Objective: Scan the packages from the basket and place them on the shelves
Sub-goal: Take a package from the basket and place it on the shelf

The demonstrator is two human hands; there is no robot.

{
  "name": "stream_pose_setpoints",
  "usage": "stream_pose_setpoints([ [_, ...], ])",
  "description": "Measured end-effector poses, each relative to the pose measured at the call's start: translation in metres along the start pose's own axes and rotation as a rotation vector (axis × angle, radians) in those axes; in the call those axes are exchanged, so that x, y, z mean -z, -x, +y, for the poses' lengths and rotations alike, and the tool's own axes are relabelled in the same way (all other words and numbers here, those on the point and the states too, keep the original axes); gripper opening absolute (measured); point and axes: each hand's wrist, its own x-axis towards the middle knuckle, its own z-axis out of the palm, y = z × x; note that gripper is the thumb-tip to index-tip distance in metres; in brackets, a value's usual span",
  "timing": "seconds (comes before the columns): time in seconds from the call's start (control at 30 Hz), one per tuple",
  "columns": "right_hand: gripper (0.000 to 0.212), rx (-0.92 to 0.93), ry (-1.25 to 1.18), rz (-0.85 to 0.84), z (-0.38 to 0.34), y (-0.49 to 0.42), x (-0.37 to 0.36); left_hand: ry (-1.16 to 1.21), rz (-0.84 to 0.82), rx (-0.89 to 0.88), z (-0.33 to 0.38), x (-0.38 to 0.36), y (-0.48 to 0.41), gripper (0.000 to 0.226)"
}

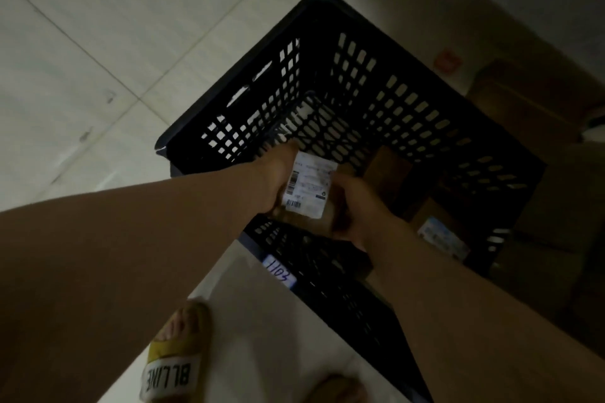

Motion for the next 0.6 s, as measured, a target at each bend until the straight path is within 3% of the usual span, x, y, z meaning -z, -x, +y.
stream_pose_setpoints([
  [0.1, 0.043, 0.024, -0.125, -0.033, -0.014, 0.045, 0.003, 0.008, -0.075, 0.039, 0.012, -0.004, 0.052, 0.056],
  [0.23, 0.056, 0.045, -0.133, 0.081, -0.031, 0.125, 0.009, 0.108, -0.026, 0.048, 0.02, 0.0, 0.136, 0.065],
  [0.37, 0.095, 0.042, -0.081, 0.135, -0.031, 0.211, 0.002, 0.218, 0.02, 0.044, 0.033, 0.008, 0.226, 0.061],
  [0.47, 0.076, 0.065, -0.021, 0.147, -0.038, 0.286, 0.003, 0.178, 0.063, 0.039, 0.039, 0.011, 0.303, 0.056],
  [0.6, 0.069, 0.105, 0.092, 0.172, -0.054, 0.382, 0.007, 0.175, 0.184, -0.029, 0.044, 0.011, 0.397, 0.058],
])
